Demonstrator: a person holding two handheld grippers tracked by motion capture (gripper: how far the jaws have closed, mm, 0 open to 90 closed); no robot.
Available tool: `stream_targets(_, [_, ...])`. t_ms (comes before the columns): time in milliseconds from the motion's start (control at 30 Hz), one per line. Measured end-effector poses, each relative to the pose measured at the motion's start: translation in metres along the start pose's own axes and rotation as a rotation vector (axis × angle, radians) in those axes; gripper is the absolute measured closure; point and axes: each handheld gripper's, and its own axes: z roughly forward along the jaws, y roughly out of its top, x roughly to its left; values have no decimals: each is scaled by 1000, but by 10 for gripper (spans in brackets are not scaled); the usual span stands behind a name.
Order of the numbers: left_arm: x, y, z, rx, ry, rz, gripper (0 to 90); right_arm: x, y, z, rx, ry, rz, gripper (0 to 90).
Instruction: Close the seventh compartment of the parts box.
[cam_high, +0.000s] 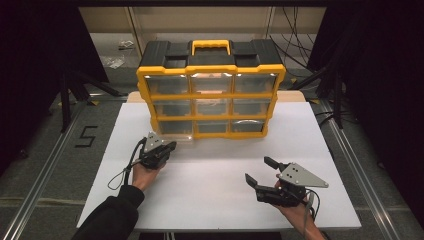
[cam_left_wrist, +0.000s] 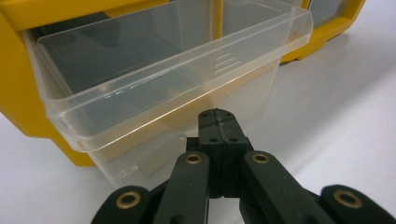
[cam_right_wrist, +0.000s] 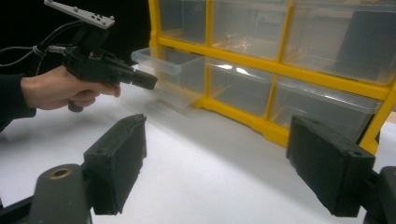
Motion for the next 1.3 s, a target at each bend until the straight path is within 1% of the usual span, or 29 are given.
stream_targets(200, [1, 1, 3, -8, 9, 8, 896, 0, 0, 0, -1, 1, 0, 210])
stream_targets(367, [2, 2, 4, -16, 10, 4, 896, 0, 0, 0, 0, 0, 0, 210])
stream_targets(633, [3, 3, 7, -18, 15, 10, 896, 0, 0, 0, -2, 0, 1, 211])
stream_targets(800, [4, 3, 8, -22, 19, 6, 896, 0, 0, 0, 2, 3, -5, 211])
stream_targets(933, [4, 4, 9, -23, 21, 10, 896, -1, 0, 0, -2, -1, 1, 211])
stream_targets(1100, [5, 4, 10, -25, 22, 12, 896, 0, 0, 0, 2, 2, -5, 212])
stream_targets(1300, [7, 5, 13, -26, 32, 11, 896, 0, 0, 0, -2, 1, -2, 212])
